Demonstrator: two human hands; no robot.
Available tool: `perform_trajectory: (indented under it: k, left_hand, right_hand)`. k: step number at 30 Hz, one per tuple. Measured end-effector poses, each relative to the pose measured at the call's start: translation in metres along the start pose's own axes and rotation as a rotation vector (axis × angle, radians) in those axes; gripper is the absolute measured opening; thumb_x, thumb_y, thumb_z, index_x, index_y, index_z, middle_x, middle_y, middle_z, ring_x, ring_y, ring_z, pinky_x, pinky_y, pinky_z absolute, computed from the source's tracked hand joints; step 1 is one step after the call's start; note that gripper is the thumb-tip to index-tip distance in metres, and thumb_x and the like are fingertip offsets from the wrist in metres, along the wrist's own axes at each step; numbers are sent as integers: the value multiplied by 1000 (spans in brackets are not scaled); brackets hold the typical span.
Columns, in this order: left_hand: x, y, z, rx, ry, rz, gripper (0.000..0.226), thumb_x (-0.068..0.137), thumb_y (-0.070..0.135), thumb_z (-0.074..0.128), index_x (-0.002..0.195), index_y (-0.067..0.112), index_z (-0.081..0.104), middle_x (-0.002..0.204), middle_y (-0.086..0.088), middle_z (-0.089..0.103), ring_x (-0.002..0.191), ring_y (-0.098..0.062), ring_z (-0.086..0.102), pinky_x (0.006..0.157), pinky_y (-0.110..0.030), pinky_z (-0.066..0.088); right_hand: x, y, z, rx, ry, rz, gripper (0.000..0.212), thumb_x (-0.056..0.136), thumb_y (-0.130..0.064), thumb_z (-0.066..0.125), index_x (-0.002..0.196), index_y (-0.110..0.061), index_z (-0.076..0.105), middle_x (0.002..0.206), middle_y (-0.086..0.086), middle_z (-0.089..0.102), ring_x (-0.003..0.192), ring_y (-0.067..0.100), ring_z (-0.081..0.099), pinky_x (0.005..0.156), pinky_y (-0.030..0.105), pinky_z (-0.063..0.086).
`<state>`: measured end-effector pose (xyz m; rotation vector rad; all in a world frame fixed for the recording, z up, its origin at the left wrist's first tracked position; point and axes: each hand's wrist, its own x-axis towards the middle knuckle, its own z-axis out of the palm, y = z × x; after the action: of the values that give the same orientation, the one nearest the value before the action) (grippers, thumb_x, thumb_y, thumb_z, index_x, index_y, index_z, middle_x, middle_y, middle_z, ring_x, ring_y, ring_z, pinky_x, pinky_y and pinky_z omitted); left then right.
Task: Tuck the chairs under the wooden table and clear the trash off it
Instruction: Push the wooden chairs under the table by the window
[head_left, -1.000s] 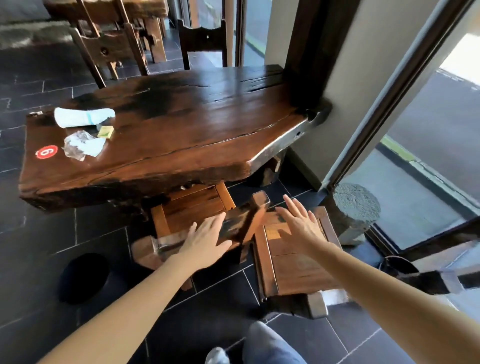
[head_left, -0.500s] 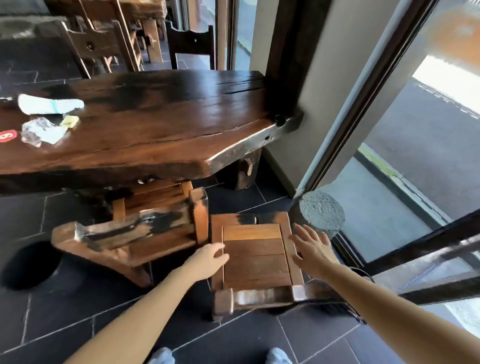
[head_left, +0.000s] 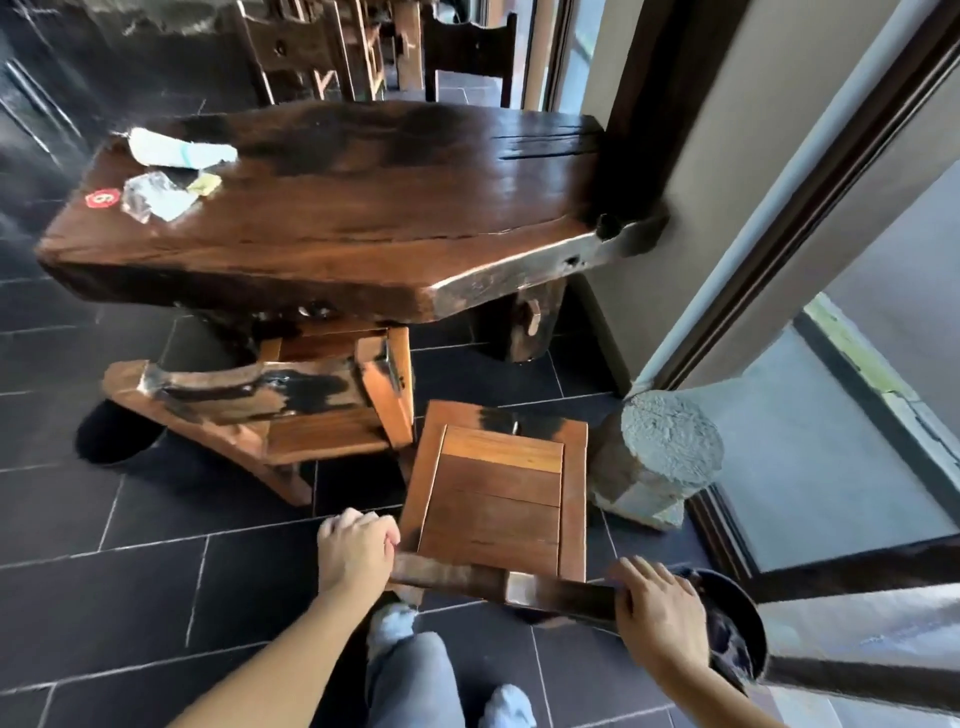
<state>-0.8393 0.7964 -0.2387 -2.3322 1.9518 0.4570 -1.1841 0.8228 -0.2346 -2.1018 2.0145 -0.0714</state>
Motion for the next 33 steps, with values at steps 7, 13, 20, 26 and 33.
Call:
perform_trajectory:
  k: [7, 13, 20, 26, 33]
  left_hand:
    - [11, 10, 5, 9, 11, -72, 32, 66, 3, 70, 58, 33, 62, 63, 9, 64, 71, -21, 61, 67, -35, 43]
    - [41, 34, 0, -41, 86, -74, 29, 71, 6, 66, 61, 33, 64, 68, 9, 66, 76, -20, 62, 69, -34, 42]
    - [82, 70, -9, -124, 127, -117, 25, 74, 5, 62, 67, 29, 66, 72, 7, 66, 77, -21, 62, 69, -33, 44]
    - [129, 89, -21, -105, 170, -34, 26, 70, 2, 67, 68, 28, 66, 72, 10, 64, 73, -19, 60, 63, -32, 46]
    - [181, 109, -35, -82, 165, 8, 27, 70, 1, 71, 65, 26, 64, 66, 9, 62, 57, -15, 61, 53, -28, 45]
  right_hand:
    - [10, 12, 10, 2, -9, -34, 18, 63, -24, 60, 78, -32, 55, 71, -14, 59, 69, 12, 59, 57, 30, 46]
    - [64, 33, -3, -6, 68, -106, 12, 67, -20, 56, 73, -30, 56, 65, -11, 56, 64, 13, 57, 56, 28, 42]
    - [148, 61, -11, -85, 89, -185, 21, 75, -24, 43, 72, -31, 63, 71, -13, 64, 72, 16, 62, 76, 35, 46]
    - [220, 72, -18, -160, 95, -218, 18, 75, -14, 64, 75, -32, 65, 75, -13, 66, 78, 18, 62, 97, 47, 40]
    - [292, 73, -29, -186, 49, -206, 17, 78, -14, 66, 76, -30, 66, 76, -10, 67, 82, 21, 64, 101, 52, 34]
